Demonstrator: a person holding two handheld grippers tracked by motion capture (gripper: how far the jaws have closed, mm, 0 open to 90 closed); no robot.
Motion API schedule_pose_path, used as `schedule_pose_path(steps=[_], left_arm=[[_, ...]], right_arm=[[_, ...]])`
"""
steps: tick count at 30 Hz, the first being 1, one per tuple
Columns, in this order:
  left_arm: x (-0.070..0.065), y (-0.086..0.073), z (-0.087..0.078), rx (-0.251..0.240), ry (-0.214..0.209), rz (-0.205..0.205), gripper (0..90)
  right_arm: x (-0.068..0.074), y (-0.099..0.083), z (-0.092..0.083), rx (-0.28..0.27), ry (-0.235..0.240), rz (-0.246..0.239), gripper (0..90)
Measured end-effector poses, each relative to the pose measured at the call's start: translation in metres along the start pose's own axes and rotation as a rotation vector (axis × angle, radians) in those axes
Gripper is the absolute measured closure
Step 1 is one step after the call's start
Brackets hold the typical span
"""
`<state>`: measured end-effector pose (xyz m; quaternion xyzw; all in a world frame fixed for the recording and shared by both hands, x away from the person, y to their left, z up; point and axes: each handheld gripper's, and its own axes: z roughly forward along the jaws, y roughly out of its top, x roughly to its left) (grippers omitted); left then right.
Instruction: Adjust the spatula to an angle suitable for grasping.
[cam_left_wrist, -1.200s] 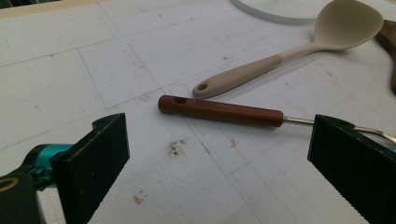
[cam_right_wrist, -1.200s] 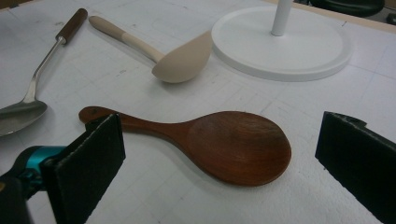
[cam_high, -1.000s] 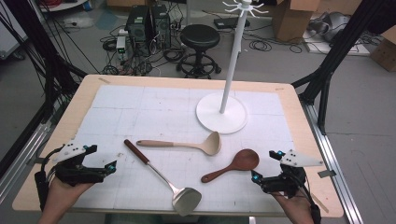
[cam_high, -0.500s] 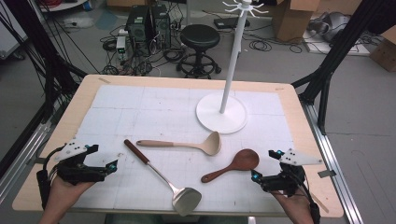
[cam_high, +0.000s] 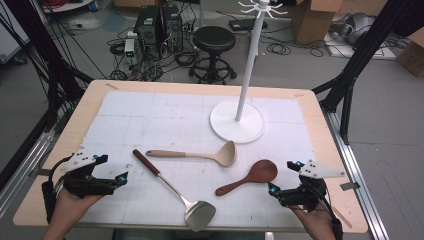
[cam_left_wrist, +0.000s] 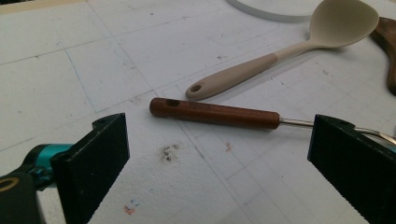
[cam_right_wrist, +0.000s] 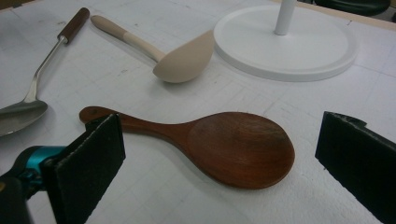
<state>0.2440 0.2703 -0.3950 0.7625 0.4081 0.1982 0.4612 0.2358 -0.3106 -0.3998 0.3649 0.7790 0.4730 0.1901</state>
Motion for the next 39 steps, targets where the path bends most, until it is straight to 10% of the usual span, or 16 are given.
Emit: schedule_pose_path(steps=[39], left_arm=[[-0.005,-0.001,0.000,-0.004,-0.020,0.008,6.0]], right_arm=[[0.026,0.037,0.027,-0.005,0.122,-0.047,0.5]])
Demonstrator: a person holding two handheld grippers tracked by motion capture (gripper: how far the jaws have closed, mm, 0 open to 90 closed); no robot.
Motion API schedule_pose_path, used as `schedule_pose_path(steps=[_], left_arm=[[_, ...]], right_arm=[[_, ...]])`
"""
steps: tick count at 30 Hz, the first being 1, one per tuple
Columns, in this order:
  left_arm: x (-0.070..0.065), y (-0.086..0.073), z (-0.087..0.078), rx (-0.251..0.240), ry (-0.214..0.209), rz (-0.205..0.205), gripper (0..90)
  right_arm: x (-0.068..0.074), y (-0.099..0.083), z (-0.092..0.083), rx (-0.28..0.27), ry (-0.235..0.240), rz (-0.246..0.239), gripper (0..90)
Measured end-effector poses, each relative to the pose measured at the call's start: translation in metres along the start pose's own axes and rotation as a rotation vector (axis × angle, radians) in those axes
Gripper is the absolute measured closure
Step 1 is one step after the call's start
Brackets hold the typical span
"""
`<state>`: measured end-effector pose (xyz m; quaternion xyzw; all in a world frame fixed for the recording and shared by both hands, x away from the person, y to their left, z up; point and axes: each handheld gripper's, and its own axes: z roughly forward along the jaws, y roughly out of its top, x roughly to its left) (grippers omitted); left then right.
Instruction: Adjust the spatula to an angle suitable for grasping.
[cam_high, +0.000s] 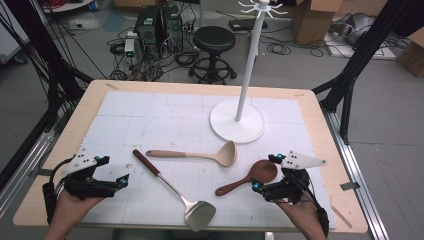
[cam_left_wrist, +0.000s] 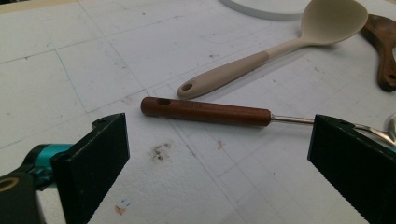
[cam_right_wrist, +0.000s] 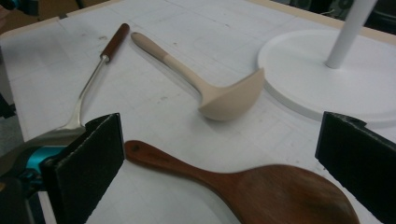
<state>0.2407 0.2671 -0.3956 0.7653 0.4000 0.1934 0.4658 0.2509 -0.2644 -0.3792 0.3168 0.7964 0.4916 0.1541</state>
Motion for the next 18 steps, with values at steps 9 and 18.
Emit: schedule_pose_path(steps=[9,18], left_arm=[[-0.001,0.001,0.002,0.001,-0.007,0.004,6.0],[-0.001,0.001,0.002,-0.002,-0.008,0.005,6.0]], right_arm=[[0.019,0.024,0.027,0.009,0.074,-0.033,0.5],[0.039,0.049,0.056,0.034,0.138,-0.089,1.3]])
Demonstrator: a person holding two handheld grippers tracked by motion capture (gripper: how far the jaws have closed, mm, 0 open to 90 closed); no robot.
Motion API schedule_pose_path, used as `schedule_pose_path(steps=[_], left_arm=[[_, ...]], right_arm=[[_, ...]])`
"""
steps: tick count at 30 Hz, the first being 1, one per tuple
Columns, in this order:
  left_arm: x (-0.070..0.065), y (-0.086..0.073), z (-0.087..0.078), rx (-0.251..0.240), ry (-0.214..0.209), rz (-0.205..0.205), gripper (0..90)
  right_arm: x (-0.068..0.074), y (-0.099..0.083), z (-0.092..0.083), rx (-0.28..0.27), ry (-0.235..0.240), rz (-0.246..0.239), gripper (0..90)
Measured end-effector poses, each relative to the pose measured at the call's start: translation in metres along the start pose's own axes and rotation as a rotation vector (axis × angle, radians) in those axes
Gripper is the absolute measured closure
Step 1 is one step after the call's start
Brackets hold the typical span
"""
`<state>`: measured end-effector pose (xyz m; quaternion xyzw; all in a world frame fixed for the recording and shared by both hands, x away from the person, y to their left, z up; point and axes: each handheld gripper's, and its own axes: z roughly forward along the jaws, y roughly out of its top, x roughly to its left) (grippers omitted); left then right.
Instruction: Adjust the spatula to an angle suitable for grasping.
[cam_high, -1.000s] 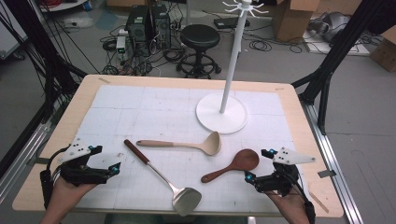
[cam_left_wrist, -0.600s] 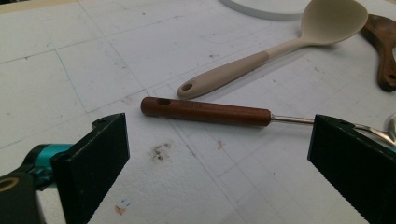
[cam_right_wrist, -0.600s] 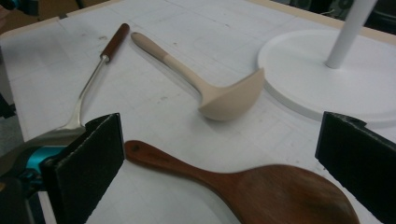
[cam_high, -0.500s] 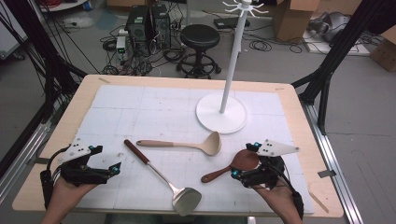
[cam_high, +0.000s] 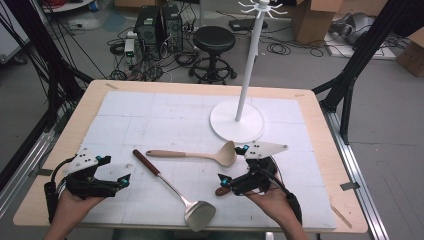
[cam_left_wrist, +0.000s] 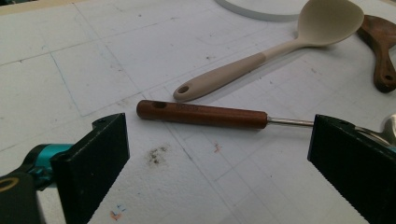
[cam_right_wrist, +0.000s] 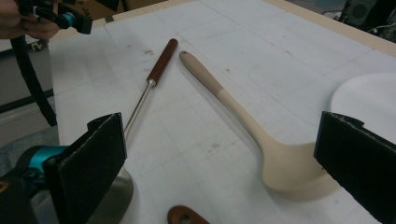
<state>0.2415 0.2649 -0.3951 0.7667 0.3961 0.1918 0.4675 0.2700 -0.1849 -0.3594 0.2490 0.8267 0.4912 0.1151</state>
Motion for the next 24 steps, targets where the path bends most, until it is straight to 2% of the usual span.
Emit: schedule_pose_path(steps=[5,20,24], left_arm=[[0.000,0.000,0.000,0.000,0.000,0.001,6.0],[0.000,0.000,0.001,0.004,-0.003,0.002,6.0],[0.000,0.000,0.001,0.001,-0.003,-0.001,6.0]], right_arm=[[0.007,0.011,0.019,0.021,0.030,-0.034,1.4],[0.023,0.028,0.066,0.055,0.102,-0.053,1.4],[0.026,0.032,0.077,0.066,0.143,-0.060,1.4]])
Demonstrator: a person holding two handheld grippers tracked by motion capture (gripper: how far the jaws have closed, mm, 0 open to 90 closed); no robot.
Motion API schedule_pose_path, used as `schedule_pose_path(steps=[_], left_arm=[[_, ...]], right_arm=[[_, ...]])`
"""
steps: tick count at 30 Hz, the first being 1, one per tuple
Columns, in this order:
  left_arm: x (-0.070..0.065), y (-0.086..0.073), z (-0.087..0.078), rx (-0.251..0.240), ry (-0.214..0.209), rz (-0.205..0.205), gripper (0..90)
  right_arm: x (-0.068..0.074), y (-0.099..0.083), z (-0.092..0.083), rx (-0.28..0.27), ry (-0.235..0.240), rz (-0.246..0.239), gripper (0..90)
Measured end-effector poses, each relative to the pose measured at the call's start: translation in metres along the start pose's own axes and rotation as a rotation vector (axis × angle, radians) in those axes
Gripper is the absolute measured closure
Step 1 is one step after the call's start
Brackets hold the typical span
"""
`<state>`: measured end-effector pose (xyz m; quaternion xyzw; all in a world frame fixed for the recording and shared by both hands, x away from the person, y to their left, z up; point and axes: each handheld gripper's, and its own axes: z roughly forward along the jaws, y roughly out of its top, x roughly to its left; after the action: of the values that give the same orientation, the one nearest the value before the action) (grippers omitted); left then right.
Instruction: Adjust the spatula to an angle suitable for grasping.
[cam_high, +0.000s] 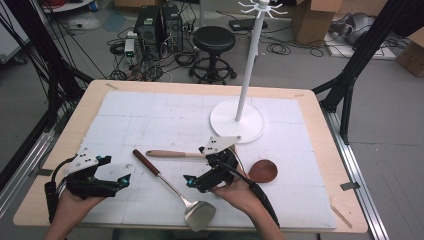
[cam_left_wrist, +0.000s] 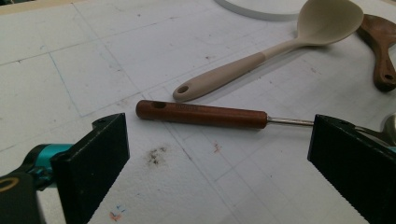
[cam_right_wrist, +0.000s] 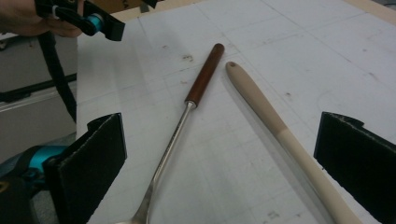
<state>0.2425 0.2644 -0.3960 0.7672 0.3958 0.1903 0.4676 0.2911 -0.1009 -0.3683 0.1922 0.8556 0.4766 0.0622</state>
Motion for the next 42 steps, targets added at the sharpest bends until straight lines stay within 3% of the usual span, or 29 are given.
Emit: schedule_pose_path(steps=[14,23,25,30,33,42], left_arm=[[-0.001,0.001,0.003,0.003,-0.007,0.006,6.0],[0.000,0.001,0.002,0.000,-0.007,0.007,6.0],[0.000,0.001,0.002,0.000,-0.006,0.007,6.0],[0.000,0.001,0.002,0.000,-0.006,0.007,6.0],[-0.001,0.001,0.003,0.001,-0.008,0.009,6.0],[-0.001,0.001,0.004,0.003,-0.011,0.010,6.0]], right_arm=[[0.003,0.006,0.028,0.027,0.019,0.008,1.4],[0.007,0.005,0.049,0.075,0.031,0.017,1.5],[0.008,0.004,0.054,0.082,0.039,0.015,7.0],[0.007,0.000,0.063,0.100,0.052,0.017,8.1],[0.005,-0.001,0.068,0.122,0.078,0.024,19.9],[0.005,-0.005,0.077,0.150,0.073,0.039,23.6]])
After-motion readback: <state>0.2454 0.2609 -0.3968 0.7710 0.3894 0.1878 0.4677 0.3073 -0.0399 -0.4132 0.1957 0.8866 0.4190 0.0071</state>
